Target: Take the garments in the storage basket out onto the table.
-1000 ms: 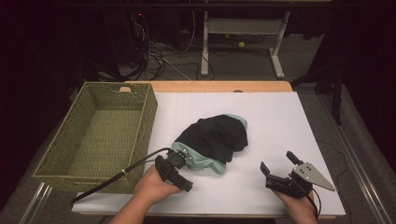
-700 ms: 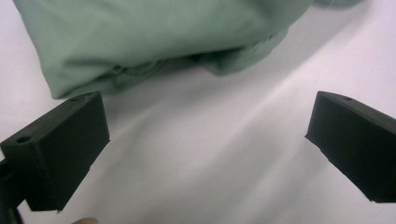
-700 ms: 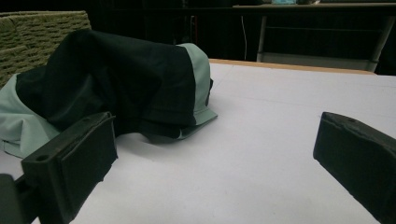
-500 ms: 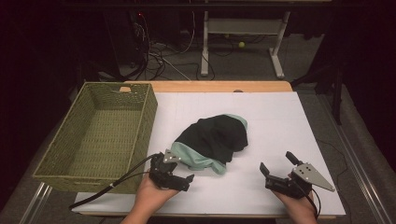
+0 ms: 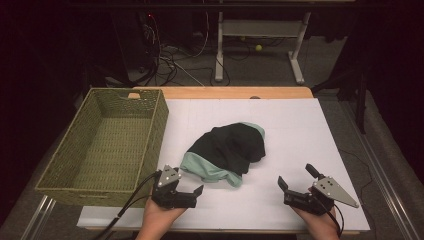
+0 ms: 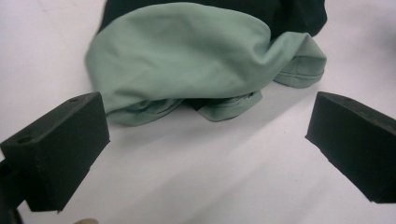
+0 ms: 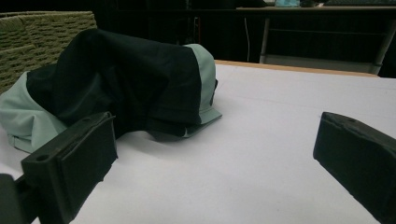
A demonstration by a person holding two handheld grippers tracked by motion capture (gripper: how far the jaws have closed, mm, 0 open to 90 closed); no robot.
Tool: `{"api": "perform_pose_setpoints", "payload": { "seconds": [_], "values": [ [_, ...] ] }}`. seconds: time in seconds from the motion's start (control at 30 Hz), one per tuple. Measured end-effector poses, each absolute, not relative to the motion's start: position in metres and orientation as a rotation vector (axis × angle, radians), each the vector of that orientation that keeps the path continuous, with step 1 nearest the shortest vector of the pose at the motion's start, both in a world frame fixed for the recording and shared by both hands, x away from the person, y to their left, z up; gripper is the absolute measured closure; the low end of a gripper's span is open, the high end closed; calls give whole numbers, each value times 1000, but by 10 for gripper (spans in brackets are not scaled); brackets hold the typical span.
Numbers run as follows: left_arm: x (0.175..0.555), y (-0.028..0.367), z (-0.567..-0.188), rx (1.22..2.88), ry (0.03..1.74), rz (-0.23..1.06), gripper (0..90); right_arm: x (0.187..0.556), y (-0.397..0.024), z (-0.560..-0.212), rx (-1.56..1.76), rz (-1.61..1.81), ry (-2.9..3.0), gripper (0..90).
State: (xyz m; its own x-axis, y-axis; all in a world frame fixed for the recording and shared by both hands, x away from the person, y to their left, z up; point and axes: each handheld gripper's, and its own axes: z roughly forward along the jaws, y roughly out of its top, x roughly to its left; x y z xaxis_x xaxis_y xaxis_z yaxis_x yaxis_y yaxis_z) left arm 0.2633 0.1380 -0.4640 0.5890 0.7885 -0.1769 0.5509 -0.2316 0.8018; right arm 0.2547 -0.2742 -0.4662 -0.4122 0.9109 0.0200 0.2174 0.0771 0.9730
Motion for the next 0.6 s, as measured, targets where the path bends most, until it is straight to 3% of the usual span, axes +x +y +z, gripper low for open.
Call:
{"api": "perform_pose_setpoints", "payload": {
  "seconds": [0.27,0.6],
  "values": [
    [251,146,-476,1891,1020,339,0,253,-271,-465,1102,1378,1726,0],
    [287,98,-476,1886,889,329,0,256,-258,-466,1075,1392,1779,0]
  ]
}}
